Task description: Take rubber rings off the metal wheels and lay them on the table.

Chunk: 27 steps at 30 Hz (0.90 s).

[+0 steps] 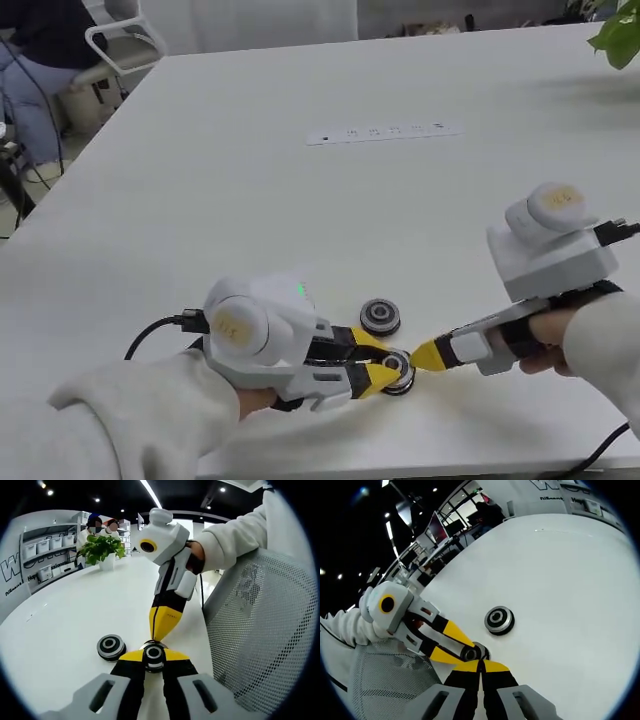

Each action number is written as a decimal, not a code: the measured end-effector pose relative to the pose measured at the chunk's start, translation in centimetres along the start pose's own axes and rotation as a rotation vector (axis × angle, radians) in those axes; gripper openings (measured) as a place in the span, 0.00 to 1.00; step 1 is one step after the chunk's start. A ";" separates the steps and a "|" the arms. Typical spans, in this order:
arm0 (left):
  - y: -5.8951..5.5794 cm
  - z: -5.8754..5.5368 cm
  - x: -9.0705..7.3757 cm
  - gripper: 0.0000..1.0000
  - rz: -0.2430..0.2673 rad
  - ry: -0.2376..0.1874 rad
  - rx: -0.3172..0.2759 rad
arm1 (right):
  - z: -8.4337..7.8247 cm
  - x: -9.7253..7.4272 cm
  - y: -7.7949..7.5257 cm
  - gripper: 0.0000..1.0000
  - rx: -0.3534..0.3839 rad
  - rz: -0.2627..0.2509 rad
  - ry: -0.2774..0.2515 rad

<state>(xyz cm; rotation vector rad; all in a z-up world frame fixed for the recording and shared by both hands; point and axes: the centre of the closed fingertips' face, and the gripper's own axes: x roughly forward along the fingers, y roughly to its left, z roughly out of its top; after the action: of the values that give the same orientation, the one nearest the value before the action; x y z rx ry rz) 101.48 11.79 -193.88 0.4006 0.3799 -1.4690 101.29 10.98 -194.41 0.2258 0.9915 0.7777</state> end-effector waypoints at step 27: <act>0.0 0.0 0.0 0.07 -0.001 -0.001 0.000 | 0.4 0.0 0.8 0.00 0.006 0.027 -0.011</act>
<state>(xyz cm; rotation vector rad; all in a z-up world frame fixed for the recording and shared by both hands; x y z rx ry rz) 101.53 11.82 -193.90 0.3993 0.3798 -1.4701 101.21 11.56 -193.80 0.2484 0.9819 0.7975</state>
